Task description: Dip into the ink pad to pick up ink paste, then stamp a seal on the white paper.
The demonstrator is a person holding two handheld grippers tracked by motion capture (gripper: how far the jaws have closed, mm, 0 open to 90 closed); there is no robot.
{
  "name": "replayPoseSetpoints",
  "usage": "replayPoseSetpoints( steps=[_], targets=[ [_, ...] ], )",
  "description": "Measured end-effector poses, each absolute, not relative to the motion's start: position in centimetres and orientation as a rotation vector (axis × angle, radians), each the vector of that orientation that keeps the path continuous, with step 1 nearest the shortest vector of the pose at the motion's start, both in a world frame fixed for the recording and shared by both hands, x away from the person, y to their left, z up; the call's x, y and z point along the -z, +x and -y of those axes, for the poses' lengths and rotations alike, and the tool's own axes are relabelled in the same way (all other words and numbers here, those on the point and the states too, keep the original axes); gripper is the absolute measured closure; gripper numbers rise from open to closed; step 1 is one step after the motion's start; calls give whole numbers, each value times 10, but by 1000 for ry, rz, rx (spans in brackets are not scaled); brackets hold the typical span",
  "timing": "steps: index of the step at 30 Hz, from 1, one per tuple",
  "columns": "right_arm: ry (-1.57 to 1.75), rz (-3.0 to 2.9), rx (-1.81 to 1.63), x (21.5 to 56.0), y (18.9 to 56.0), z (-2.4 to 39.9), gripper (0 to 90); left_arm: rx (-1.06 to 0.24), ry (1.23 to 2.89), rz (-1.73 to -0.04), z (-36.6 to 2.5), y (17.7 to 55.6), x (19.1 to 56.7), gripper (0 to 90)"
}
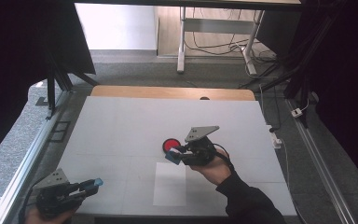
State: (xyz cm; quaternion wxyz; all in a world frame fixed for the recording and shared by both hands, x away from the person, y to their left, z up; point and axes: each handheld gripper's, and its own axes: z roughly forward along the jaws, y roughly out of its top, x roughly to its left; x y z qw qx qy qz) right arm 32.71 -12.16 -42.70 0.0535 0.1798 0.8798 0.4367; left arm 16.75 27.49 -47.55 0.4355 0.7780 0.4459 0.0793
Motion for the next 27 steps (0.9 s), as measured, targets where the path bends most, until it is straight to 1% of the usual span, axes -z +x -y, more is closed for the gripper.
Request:
replayPoseSetpoints(
  steps=[14, 27],
  targets=[
    [517, -2697, -1286, 435, 314, 125, 715, -196, 1937, -1107, -275, 168, 475, 683],
    [488, -2736, -1232, 448, 307, 117, 715, -199, 1938, -1107, -275, 168, 475, 683]
  ],
)
